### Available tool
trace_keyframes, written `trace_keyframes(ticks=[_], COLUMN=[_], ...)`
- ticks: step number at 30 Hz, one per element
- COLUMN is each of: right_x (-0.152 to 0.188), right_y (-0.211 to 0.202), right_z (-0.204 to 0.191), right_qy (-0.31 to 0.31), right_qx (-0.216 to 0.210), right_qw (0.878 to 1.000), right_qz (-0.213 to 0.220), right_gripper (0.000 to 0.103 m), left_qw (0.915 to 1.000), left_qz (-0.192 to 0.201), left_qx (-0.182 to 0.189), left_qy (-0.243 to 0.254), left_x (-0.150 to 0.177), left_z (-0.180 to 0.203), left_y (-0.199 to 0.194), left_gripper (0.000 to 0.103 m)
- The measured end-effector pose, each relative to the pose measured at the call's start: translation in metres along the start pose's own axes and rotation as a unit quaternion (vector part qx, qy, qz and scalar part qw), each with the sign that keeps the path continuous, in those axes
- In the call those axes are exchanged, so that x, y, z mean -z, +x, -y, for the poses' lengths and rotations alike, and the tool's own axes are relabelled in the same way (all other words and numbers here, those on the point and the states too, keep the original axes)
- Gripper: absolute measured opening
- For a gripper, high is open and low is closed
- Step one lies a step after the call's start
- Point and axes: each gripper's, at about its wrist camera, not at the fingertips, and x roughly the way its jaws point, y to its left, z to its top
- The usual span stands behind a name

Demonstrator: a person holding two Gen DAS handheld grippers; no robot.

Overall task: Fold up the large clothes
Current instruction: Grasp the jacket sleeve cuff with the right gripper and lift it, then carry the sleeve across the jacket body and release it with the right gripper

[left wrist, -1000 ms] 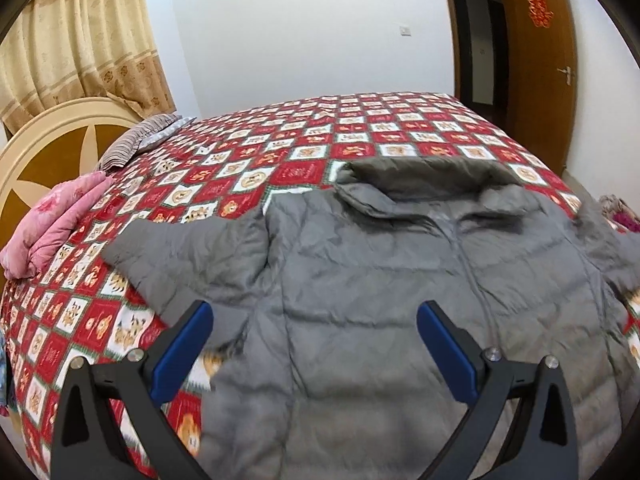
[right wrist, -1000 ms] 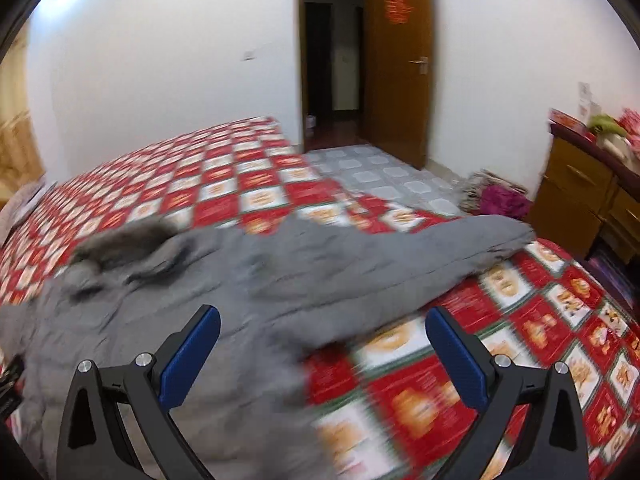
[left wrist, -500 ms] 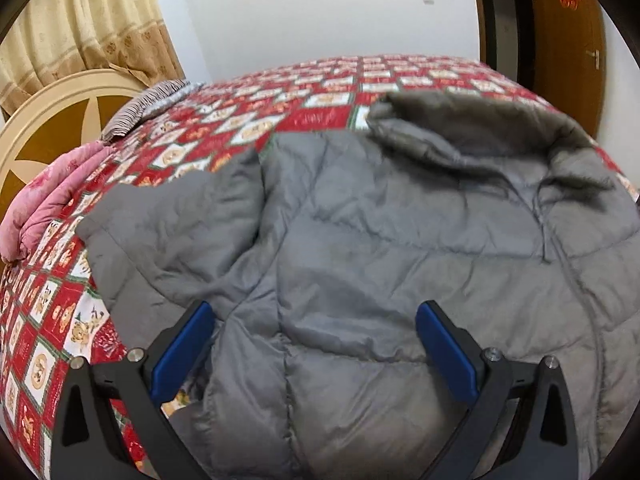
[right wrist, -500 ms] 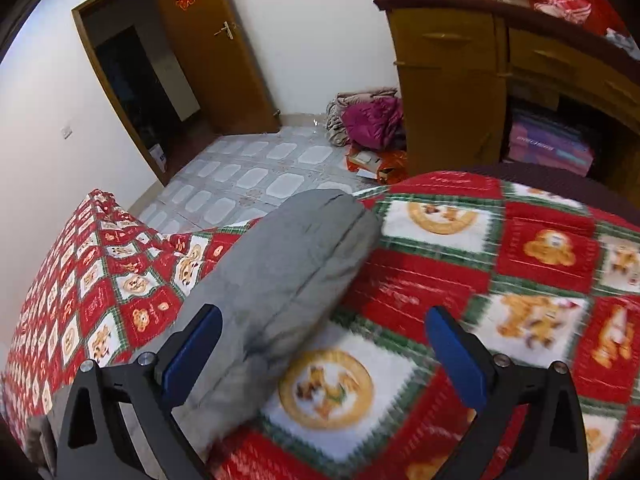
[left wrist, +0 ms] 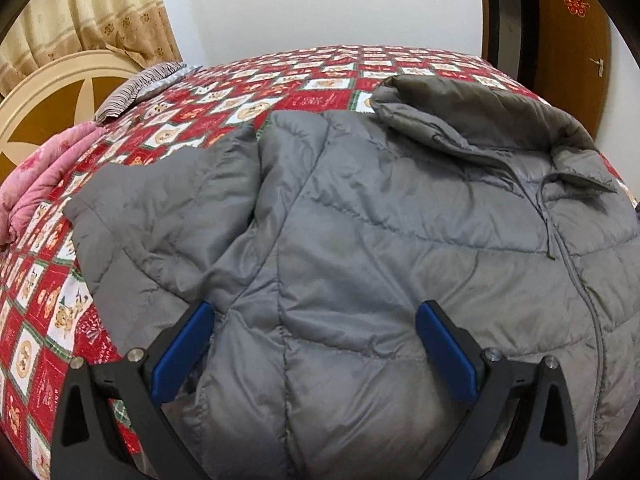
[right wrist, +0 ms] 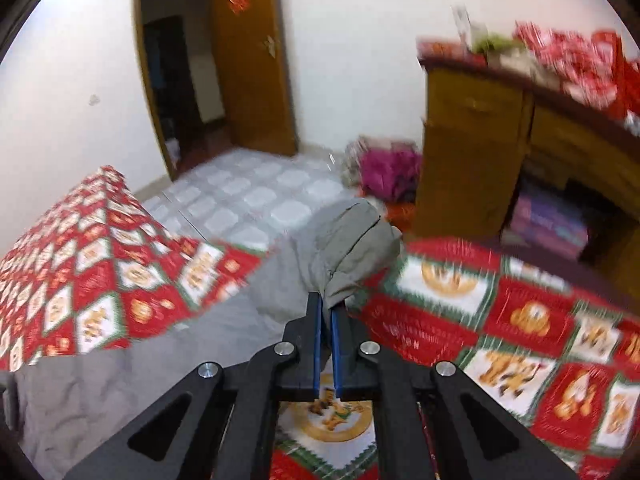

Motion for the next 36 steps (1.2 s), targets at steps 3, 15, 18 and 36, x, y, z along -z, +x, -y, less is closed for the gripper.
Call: trace_keyframes(ticks=[3, 15, 18, 36], right_x=[-0.006, 0.082, 0.122, 0.219], right_y=[-0.044, -0.220, -0.235, -0.243], right_z=[-0.030, -0.211, -0.249, -0.326], right_qy=[-0.045, -0.241, -0.270, -0.284], right_qx=[-0.048, -0.293, -0.341, -0.509], right_qw=[0.997, 0.923, 0.900, 0.803], right_qz=[0.037, 0.060, 0.021, -0.122], right_gripper=[0.003, 0.002, 0.002, 0.005], left_qw=[1.0000, 0.9976, 0.9980, 0.9944], left_qz=[-0.001, 0.017, 0.034, 0.065], left_qx=[0.004, 0.036, 0.038, 0.051], left_qy=[-0.005, -0.056, -0.039, -0.066], left_x=[0.000, 0.004, 0.009, -0.013], left_z=[-0.001, -0.026, -0.031, -0.083], left_y=[0.000, -0.011, -0.029, -0.063], left_gripper=[0.103, 0.103, 0.103, 0.103])
